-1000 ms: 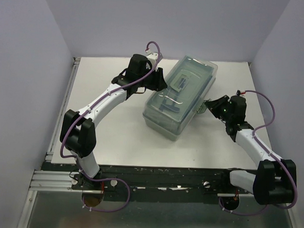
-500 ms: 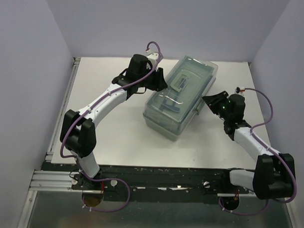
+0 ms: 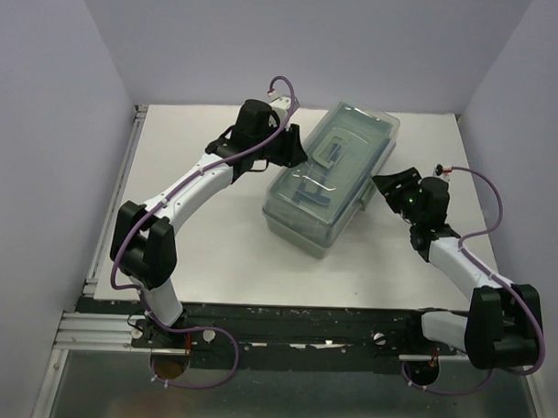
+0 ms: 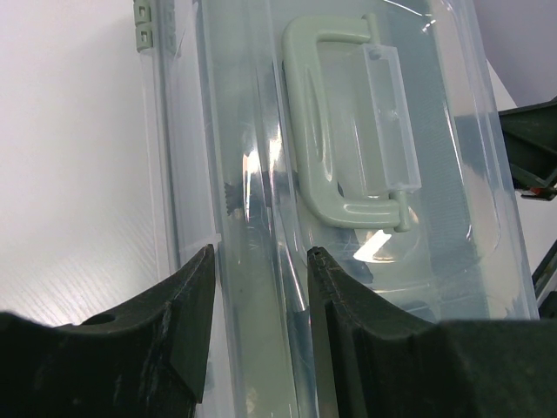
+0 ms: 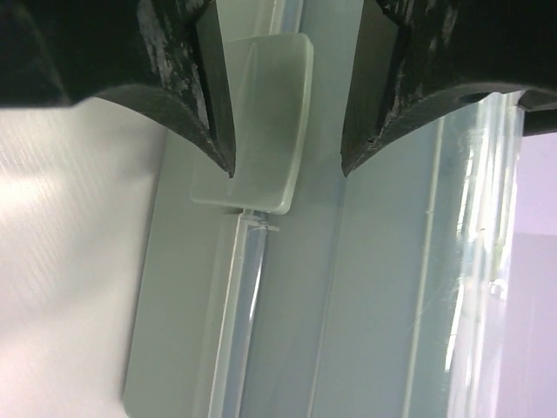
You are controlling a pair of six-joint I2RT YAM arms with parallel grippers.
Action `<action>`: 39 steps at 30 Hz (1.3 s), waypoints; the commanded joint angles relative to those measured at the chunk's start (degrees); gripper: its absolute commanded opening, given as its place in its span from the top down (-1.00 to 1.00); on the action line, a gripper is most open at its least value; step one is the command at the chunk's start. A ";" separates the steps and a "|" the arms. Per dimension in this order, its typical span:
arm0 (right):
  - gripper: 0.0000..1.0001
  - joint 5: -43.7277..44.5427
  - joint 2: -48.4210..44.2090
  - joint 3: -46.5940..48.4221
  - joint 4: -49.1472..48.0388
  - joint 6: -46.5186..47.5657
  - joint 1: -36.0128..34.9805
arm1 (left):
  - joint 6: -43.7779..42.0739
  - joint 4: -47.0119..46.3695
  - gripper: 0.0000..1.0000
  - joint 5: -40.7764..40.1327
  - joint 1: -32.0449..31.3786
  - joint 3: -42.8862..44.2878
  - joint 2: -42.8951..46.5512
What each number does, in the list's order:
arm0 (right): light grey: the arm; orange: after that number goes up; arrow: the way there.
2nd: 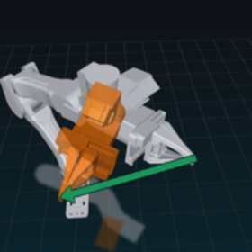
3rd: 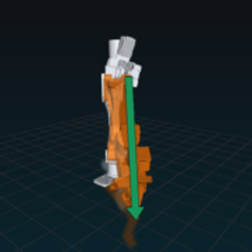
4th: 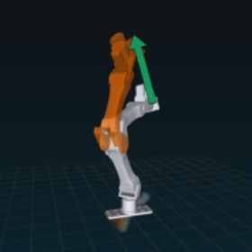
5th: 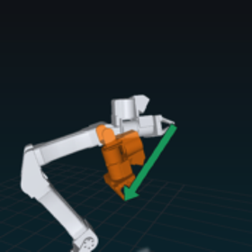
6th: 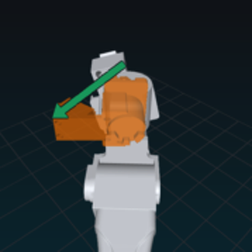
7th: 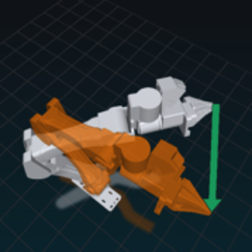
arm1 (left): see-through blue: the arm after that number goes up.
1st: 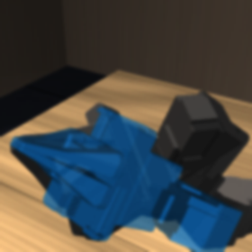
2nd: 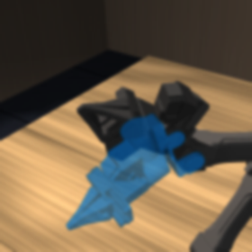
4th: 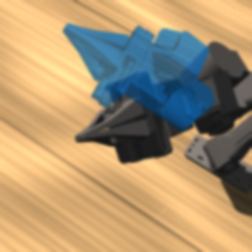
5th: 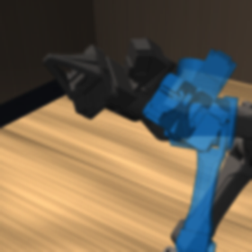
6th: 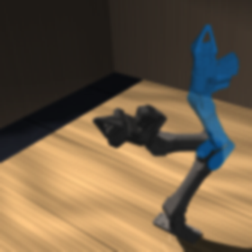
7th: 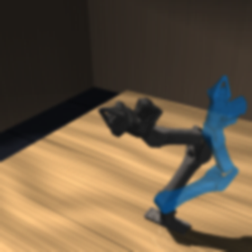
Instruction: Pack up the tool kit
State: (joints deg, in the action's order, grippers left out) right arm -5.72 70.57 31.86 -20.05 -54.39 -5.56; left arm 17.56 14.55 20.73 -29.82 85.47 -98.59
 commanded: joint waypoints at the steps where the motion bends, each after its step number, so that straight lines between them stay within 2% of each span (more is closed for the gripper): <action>1: -0.22 1.49 -3.67 -0.66 0.88 0.86 -1.82 | -0.95 8.83 0.21 7.22 -4.81 -1.89 -2.84; 10: -0.30 9.05 -9.57 -0.13 13.01 7.54 1.34 | -2.44 9.62 0.20 3.97 -4.89 -1.89 -0.73; 23: -0.29 12.22 -11.68 -5.57 18.38 9.92 4.24 | -2.80 9.98 0.20 3.35 -4.89 -1.71 -0.03; 31: -0.15 4.15 -4.83 -6.11 10.12 10.62 3.72 | -2.80 10.06 0.20 3.35 -4.89 -1.71 -0.03; 39: -0.13 2.90 -0.52 -3.74 5.82 10.71 -0.06 | -2.88 10.06 0.20 3.09 -4.89 -1.71 -0.20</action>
State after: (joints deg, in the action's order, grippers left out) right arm -1.08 68.88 25.93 -9.65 -44.31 -4.08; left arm 16.73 14.72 19.88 -31.99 85.47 -98.35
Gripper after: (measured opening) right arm 0.566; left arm 0.509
